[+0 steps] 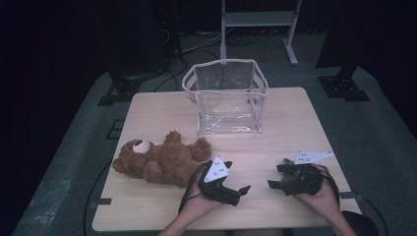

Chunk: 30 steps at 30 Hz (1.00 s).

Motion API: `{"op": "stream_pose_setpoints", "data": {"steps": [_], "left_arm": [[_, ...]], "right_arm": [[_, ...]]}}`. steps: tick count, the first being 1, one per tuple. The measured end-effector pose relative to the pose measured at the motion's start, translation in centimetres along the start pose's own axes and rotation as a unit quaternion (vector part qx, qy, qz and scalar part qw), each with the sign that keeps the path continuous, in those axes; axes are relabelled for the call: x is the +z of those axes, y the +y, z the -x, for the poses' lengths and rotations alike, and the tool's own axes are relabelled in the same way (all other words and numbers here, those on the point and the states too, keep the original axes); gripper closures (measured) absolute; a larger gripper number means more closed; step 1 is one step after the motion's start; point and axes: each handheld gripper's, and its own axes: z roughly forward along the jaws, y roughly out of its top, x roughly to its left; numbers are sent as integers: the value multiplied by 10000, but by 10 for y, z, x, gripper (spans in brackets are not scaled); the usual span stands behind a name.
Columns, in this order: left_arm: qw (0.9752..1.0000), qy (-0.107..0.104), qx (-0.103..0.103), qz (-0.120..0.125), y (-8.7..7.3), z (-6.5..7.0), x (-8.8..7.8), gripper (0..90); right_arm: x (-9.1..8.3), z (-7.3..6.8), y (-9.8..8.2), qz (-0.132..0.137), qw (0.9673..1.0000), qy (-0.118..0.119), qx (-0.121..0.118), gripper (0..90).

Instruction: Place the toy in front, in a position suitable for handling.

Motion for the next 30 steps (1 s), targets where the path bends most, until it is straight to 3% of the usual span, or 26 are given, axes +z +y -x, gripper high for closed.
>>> {"op": "stream_pose_setpoints", "data": {"steps": [7, 10, 17, 23, 30], "left_arm": [[9997, -84, -15, 235, 10, 3, -11, 67], [9996, -33, 132, 255, 16, 4, -19, 67], [9988, 92, 192, 445, 23, -3, -37, 67], [9976, 244, 229, 609, 28, -18, -55, 66], [9953, 602, 189, 737, 28, -40, -82, 55]], "right_arm": [[3, 0, 0, -12, 10000, 89, -7, 226], [4, -3, 1, -24, 9999, 91, -90, 226], [6, -8, 2, -42, 9999, 79, -129, 226], [9, -7, 2, -94, 9998, 94, -128, 226], [10, -7, 1, -110, 9997, 144, -141, 226]]}}
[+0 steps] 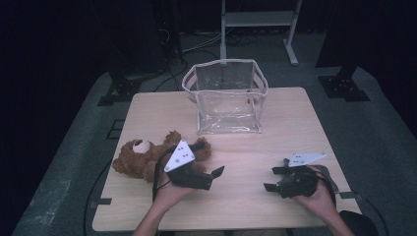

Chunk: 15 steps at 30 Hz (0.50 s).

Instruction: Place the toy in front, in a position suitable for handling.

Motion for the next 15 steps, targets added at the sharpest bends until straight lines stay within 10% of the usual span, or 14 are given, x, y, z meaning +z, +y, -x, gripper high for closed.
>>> {"op": "stream_pose_setpoints", "data": {"steps": [15], "left_arm": [[9990, 416, 79, 126, 5, -35, -42, 47]], "right_arm": [[4, -3, 0, -83, 9999, 32, -76, 226]]}}
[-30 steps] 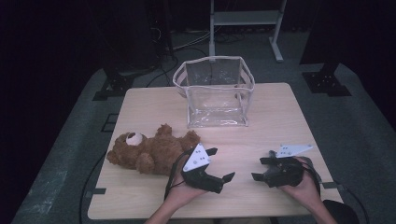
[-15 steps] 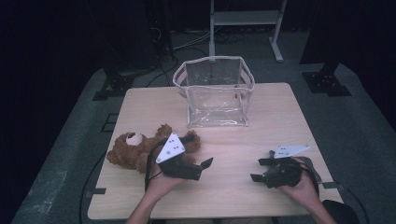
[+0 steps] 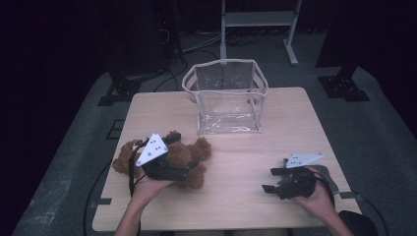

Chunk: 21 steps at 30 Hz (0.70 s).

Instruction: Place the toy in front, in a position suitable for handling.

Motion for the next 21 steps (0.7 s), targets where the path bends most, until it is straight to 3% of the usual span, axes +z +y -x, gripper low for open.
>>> {"op": "stream_pose_setpoints", "data": {"steps": [6, 7, 10, 11, 14, 15, 21], "left_arm": [[9999, 133, 40, -80, -1, -14, -13, 47], [9996, 248, 28, -108, -3, -21, -19, 47], [9994, 315, -10, -112, -5, -29, -25, 48], [9988, 479, 25, -139, -7, -37, -31, 48], [9986, 512, -34, -81, -10, -45, -38, 47], [9980, 621, -87, -91, -12, -51, -44, 47], [9978, 646, -111, -70, -15, -66, -53, 47]], "right_arm": [[-1, -1, 0, -5, 10000, -8, -19, 226], [-1, -1, 0, -13, 10000, -1, -20, 226], [0, -1, 0, -31, 10000, 0, -40, 226], [0, -1, 0, -41, 10000, 6, -31, 226], [1, -1, 0, -47, 10000, 6, -35, 226], [2, -1, -1, -66, 10000, 11, -29, 229], [6, 1, 1, -83, 9999, 142, 52, 231]]}}
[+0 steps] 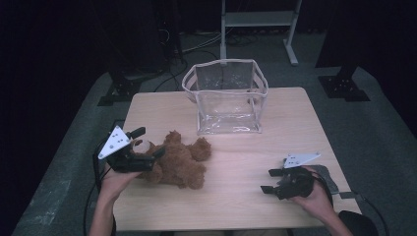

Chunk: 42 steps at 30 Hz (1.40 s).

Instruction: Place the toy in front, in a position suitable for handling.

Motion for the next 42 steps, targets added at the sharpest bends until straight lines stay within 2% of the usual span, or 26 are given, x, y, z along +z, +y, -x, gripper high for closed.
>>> {"op": "stream_pose_setpoints", "data": {"steps": [4, 5, 7, 9, 11, 13, 15, 16, 18, 19, 20, 22, 23, 26, 27, 29, 30, 31, 34, 35, 37, 38, 39, 40, 42], "left_arm": [[9999, 113, -81, -55, -10, -18, -6, 47], [9999, 113, -81, -55, -10, -18, -6, 47], [9995, 234, -58, -192, -20, -29, -8, 48], [9993, 279, -81, -242, -24, -34, -7, 48], [9984, 391, -206, -362, -37, -47, -5, 49], [9977, 423, -321, -419, -46, -53, -3, 54], [9971, 469, -336, -499, -50, -56, -1, 57], [9964, 502, -375, -568, -54, -58, 1, 57], [9937, 608, -399, -854, -65, -62, 6, 99], [9937, 608, -399, -854, -65, -62, 6, 101], [9921, 632, -452, -986, -71, -64, 10, 112], [9914, 661, -435, -1041, -73, -64, 12, 137], [9896, 712, -415, -1176, -75, -62, 15, 140], [9888, 741, -324, -1254, -77, -61, 16, 209], [9877, 797, -271, -1321, -77, -60, 17, 209], [9873, 832, -283, -1321, -78, -60, 16, 241], [9868, 880, -336, -1318, -80, -60, 16, 253], [9868, 880, -336, -1318, -80, -60, 16, 271], [9862, 924, -338, -1334, -83, -56, 14, 312], [9862, 965, -311, -1311, -85, -52, 12, 357], [9862, 994, -269, -1295, -86, -51, 12, 372], [9864, 1020, -240, -1264, -88, -48, 12, 406], [9865, 1040, -176, -1255, -89, -46, 12, 406], [9869, 1037, -164, -1222, -91, -44, 11, 432], [9870, 1039, -169, -1213, -91, -44, 10, 438]], "right_arm": [[7, -3, 5, -109, 9999, -11, -63, 231], [7, -3, 5, -109, 9999, -11, -63, 231], [12, -5, 7, -185, 9997, -18, -144, 231], [13, -6, 7, -184, 9997, -2, -136, 231], [16, -7, 8, -240, 9996, 57, -102, 231], [17, -9, 7, -251, 9996, 45, -120, 231], [17, -9, 7, -253, 9996, 54, -128, 231], [16, -9, 7, -249, 9996, 57, -126, 231], [16, -9, 7, -210, 9997, 75, -118, 231], [16, -9, 7, -210, 9997, 75, -118, 231], [15, -10, 7, -195, 9997, 94, -90, 231], [15, -10, 7, -187, 9997, 108, -97, 231], [15, -12, 7, -187, 9997, 118, -114, 231], [16, -14, 8, -188, 9996, 136, -129, 232], [17, -15, 9, -193, 9996, 155, -147, 231], [18, -18, 12, -187, 9995, 194, -181, 231], [19, -22, 17, -16, 9991, 418, -73, 231], [19, -22, 17, -16, 9991, 418, -73, 231], [19, -34, 33, 232, 9982, 505, -212, 229], [20, -42, 46, 441, 9969, 585, -295, 214], [22, -46, 52, 516, 9960, 644, -335, 212], [29, -54, 65, 552, 9941, 857, -368, 211], [29, -54, 65, 552, 9941, 857, -368, 211], [40, -62, 78, 545, 9920, 1053, -433, 209], [43, -65, 82, 540, 9914, 1098, -470, 205]]}}
